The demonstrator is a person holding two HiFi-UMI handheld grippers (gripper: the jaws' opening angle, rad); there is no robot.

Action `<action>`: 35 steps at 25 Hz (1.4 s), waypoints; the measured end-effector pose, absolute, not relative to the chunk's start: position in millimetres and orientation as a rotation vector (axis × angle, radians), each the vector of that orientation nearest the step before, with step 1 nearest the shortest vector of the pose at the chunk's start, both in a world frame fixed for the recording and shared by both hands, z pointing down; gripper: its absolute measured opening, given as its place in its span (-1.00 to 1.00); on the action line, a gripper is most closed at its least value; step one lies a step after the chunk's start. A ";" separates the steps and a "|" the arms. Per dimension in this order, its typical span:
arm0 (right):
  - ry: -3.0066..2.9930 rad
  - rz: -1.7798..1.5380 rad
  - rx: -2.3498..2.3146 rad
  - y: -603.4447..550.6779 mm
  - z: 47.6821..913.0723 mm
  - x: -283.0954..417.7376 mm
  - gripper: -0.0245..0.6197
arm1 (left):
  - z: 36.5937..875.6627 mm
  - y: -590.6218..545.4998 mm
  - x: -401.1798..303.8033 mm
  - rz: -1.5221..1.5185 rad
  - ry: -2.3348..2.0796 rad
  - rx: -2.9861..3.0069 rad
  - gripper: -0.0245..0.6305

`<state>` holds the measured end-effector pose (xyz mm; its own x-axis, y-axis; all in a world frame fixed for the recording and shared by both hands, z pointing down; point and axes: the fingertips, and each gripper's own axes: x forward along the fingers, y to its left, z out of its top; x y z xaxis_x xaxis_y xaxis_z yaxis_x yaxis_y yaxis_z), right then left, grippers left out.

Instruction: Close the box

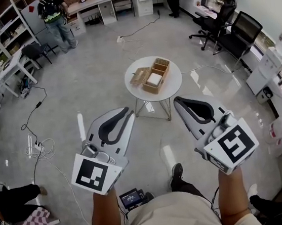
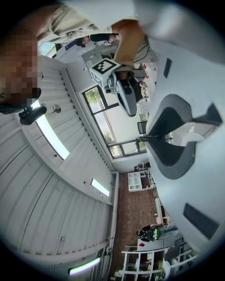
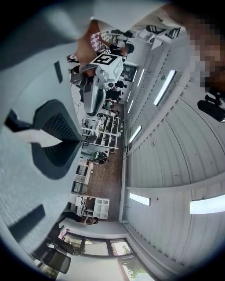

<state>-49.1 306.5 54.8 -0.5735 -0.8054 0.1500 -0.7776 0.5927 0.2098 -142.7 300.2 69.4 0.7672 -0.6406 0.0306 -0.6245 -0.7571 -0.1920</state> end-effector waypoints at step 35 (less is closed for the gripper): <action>-2.683 -0.054 1.123 124.6 100.2 86.4 -0.95 | 105.8 129.3 -12.9 -0.238 1.229 -2.730 -0.80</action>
<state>86.4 124.6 100.2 -0.6791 -0.7066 0.1988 -0.6980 0.7054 0.1230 -12.9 129.3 105.8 0.6542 -0.7513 0.0869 -0.7296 -0.6571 -0.1892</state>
